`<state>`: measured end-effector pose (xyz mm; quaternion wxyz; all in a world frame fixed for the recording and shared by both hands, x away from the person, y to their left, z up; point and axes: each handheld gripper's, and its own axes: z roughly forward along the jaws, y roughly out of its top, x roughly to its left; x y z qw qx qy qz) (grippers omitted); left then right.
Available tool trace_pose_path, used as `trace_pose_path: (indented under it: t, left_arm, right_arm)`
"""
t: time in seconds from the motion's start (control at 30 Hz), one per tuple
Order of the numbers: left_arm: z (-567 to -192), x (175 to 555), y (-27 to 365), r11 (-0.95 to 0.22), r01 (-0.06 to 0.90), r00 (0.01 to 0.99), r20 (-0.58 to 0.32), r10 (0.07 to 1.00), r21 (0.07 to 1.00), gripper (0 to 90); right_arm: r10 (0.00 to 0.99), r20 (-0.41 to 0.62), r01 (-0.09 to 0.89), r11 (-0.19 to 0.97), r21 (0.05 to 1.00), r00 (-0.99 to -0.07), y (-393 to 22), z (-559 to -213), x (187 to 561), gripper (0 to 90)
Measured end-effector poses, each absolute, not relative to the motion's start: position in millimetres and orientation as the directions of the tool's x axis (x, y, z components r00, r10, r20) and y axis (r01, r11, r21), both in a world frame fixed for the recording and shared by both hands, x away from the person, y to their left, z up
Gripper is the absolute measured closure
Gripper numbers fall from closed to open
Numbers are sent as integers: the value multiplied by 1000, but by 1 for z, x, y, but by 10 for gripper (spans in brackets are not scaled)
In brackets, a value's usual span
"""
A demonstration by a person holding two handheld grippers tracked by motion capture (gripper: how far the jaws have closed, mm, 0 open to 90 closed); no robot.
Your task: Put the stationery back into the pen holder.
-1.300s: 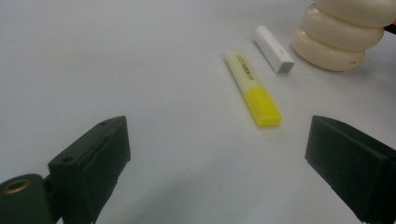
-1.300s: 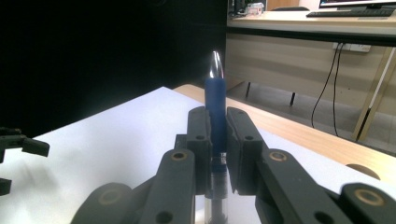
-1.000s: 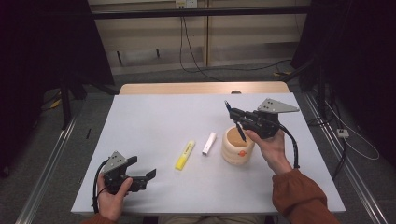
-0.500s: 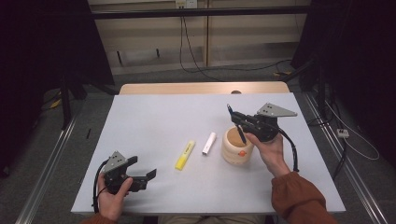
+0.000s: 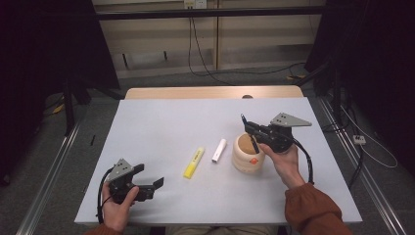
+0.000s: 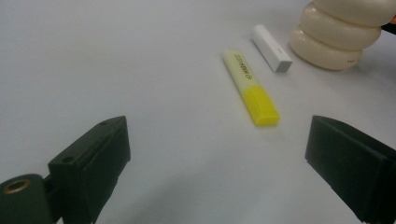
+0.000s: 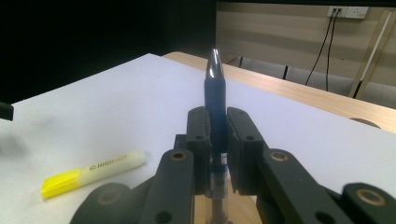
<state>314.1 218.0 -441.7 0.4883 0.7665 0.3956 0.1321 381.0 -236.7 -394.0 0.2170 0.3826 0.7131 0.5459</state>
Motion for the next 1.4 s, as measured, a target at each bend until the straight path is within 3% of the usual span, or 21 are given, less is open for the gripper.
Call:
trace_pose_path:
  t: [0.2,0.4,0.73,0.93,1.4]
  left_arm:
    - [-442,314,217,-211,477,656,-186,732,853,66]
    - [-442,314,218,-209,478,656,-188,731,853,66]
    - [-443,315,217,-211,479,656,-187,731,852,65]
    - [-443,315,217,-208,480,653,-188,734,853,65]
    - [-443,316,215,-217,483,651,-183,737,848,65]
  right_arm:
    - [784,112,337,129,933,-610,-238,-398,379,773]
    - [780,120,363,144,921,-614,-240,-397,379,532]
    - [809,106,371,144,917,-577,-246,-389,378,323]
    - [824,101,387,151,910,-557,-254,-384,374,259]
    - [843,85,426,180,887,-531,-283,-391,351,204]
